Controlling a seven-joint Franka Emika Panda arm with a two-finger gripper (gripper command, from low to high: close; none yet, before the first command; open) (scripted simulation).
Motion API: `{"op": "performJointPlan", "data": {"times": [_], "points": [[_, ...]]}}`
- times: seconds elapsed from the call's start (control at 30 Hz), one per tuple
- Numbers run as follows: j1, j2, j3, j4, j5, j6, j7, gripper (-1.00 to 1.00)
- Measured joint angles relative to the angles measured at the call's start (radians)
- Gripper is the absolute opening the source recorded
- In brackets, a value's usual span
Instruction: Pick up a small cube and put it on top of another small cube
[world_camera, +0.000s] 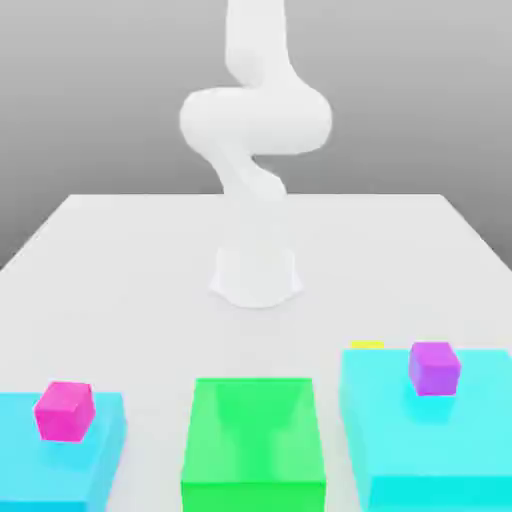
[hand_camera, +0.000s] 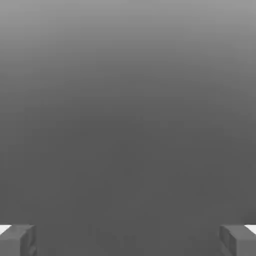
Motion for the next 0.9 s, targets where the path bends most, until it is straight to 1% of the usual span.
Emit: {"op": "performJointPlan", "data": {"times": [0.17, 0.33, 0.47, 0.57, 0.63, 0.7, 0.77, 0.8, 0.83, 0.9], "points": [[0.058, 0.15, 0.062, -0.154, 0.08, 0.127, 0.076, 0.0], [0.119, 0.301, 0.154, -0.309, 0.144, 0.256, 0.166, 0.0], [0.172, 0.438, 0.247, -0.442, 0.18, 0.373, 0.263, 0.0], [0.204, 0.545, 0.323, -0.545, 0.178, 0.466, 0.362, 0.0], [0.211, 0.608, 0.369, -0.604, 0.151, 0.522, 0.435, 0.0], [0.201, 0.666, 0.384, -0.618, 0.107, 0.57, 0.481, 0.0], [0.186, 0.724, 0.376, -0.613, 0.033, 0.616, 0.532, 0.0], [0.182, 0.753, 0.364, -0.609, -0.02, 0.638, 0.567, 0.0], [0.2, 0.781, 0.325, -0.604, -0.077, 0.66, 0.606, 0.0], [0.283, 0.836, 0.218, -0.593, -0.177, 0.704, 0.676, 0.0]]}}
